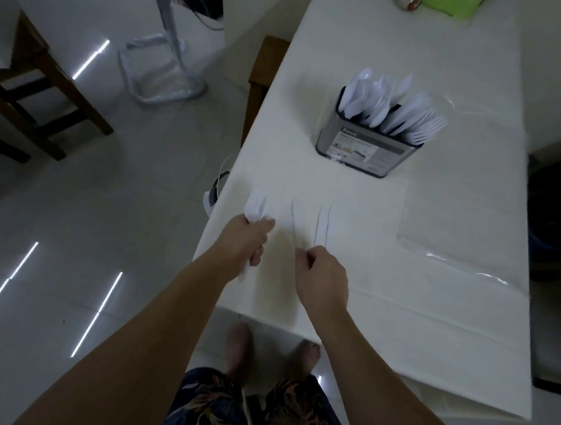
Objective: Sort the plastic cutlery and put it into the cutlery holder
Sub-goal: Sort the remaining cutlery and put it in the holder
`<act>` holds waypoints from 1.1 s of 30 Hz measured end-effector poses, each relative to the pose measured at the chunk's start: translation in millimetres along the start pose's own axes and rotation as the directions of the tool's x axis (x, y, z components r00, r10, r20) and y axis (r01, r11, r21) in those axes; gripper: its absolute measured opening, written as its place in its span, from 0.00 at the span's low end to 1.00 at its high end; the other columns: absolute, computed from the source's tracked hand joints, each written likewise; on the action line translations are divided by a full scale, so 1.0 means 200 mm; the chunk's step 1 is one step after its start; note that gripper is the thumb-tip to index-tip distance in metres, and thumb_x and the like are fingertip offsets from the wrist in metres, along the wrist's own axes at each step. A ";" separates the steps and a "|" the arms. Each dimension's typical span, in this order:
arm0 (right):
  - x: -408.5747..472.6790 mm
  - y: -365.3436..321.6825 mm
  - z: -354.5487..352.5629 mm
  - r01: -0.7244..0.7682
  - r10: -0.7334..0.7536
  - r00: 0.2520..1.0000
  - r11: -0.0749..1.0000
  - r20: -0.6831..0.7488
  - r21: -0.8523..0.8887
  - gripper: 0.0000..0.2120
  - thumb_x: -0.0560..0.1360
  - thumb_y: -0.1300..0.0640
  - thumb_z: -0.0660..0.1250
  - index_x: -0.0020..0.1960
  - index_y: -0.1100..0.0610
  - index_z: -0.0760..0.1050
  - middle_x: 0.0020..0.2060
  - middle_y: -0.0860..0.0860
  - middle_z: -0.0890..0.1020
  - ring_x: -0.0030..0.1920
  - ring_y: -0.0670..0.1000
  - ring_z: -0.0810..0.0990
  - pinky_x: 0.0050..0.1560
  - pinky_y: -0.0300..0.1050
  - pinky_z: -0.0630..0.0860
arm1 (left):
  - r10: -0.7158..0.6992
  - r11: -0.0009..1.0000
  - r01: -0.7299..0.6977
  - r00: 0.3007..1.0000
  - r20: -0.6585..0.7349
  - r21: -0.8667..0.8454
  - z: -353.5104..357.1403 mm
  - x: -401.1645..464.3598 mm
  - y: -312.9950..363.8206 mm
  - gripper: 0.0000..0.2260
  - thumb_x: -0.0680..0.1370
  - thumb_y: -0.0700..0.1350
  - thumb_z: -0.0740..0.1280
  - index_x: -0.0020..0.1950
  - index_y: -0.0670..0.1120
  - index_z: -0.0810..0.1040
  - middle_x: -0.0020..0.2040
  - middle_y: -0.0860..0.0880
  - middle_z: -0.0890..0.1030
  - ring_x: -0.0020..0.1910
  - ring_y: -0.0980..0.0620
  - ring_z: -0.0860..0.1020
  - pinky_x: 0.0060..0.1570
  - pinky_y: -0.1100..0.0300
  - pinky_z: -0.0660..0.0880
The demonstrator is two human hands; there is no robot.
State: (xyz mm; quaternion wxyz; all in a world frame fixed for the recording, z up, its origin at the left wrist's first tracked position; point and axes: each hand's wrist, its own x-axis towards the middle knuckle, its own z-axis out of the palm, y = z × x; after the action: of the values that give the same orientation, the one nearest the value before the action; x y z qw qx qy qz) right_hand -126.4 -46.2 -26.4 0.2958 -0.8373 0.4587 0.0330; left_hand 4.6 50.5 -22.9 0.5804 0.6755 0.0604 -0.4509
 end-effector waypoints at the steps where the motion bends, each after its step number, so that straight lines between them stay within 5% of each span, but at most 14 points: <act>1: 0.01 -0.02 -0.03 0.015 -0.016 1.000 0.990 0.004 0.142 0.14 0.80 0.43 0.59 0.50 0.52 0.76 0.39 0.46 0.80 0.39 0.50 0.79 0.41 0.44 0.77 | 0.019 0.998 -0.024 0.997 0.073 0.062 0.02 -0.02 0.00 0.08 0.79 0.45 0.67 0.43 0.43 0.74 0.30 0.48 0.70 0.26 0.53 0.68 0.26 0.60 0.66; 4: 0.08 -0.07 -0.15 0.003 -0.060 0.993 0.870 0.101 0.493 0.23 0.78 0.42 0.63 0.70 0.48 0.68 0.54 0.45 0.79 0.49 0.49 0.82 0.52 0.48 0.79 | 0.010 0.974 -0.074 0.958 0.286 0.213 0.08 -0.07 0.01 0.08 0.80 0.46 0.66 0.43 0.43 0.76 0.30 0.48 0.71 0.27 0.53 0.68 0.26 0.60 0.66; 6: 0.14 -0.08 -0.23 0.079 -0.177 0.973 0.859 0.149 0.506 0.26 0.77 0.46 0.66 0.73 0.43 0.64 0.61 0.44 0.77 0.52 0.49 0.82 0.57 0.46 0.78 | -0.022 0.958 -0.089 0.924 0.382 0.271 0.12 -0.08 0.03 0.09 0.80 0.45 0.65 0.40 0.44 0.75 0.29 0.48 0.70 0.26 0.53 0.66 0.26 0.60 0.65; 10: 0.23 -0.06 -0.37 0.229 -0.307 0.938 0.898 0.160 0.377 0.13 0.74 0.53 0.71 0.58 0.45 0.79 0.47 0.41 0.82 0.41 0.44 0.81 0.49 0.40 0.77 | -0.066 0.945 -0.090 0.889 0.453 0.314 0.18 -0.07 0.09 0.08 0.78 0.42 0.64 0.40 0.43 0.73 0.28 0.47 0.70 0.25 0.50 0.67 0.27 0.60 0.66; 13: 0.25 -0.07 -0.42 0.254 -0.342 0.923 0.887 0.179 0.385 0.04 0.73 0.54 0.72 0.48 0.48 0.80 0.42 0.43 0.83 0.41 0.44 0.79 0.46 0.41 0.76 | -0.048 0.854 -0.193 0.895 0.444 0.482 0.22 -0.06 0.14 0.06 0.77 0.44 0.63 0.41 0.43 0.74 0.28 0.45 0.72 0.25 0.49 0.68 0.29 0.58 0.67; 23: 0.30 -0.13 -0.62 0.309 -0.320 0.947 0.918 0.004 0.248 0.07 0.75 0.49 0.70 0.44 0.50 0.74 0.34 0.45 0.78 0.34 0.41 0.74 0.34 0.31 0.68 | 0.159 0.781 -0.392 0.877 0.453 0.485 0.42 0.02 0.29 0.09 0.75 0.41 0.68 0.55 0.48 0.78 0.37 0.52 0.79 0.27 0.61 0.74 0.28 0.66 0.68; 29: 0.39 -0.06 -0.79 0.205 -0.343 0.908 0.864 0.241 0.459 0.20 0.67 0.48 0.76 0.57 0.41 0.78 0.46 0.45 0.83 0.42 0.46 0.82 0.43 0.42 0.79 | 0.075 0.831 -0.342 0.850 0.522 0.439 0.54 0.09 0.38 0.12 0.74 0.46 0.66 0.56 0.48 0.77 0.34 0.49 0.76 0.24 0.56 0.69 0.25 0.64 0.64; 33: 0.48 -0.02 -0.88 0.197 -0.321 0.921 0.872 0.221 0.447 0.11 0.70 0.58 0.75 0.50 0.47 0.82 0.41 0.50 0.85 0.36 0.49 0.81 0.35 0.42 0.75 | 0.090 0.800 -0.397 0.821 0.564 0.450 0.60 0.14 0.44 0.18 0.69 0.47 0.67 0.58 0.51 0.77 0.35 0.50 0.78 0.26 0.56 0.73 0.26 0.61 0.68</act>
State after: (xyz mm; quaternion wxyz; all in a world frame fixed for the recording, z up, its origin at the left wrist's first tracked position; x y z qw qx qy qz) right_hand -106.6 -208.1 88.2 0.5328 -0.7952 0.2892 0.0157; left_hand 10.4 -90.1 31.4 0.4111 0.6683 -0.3201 -0.5310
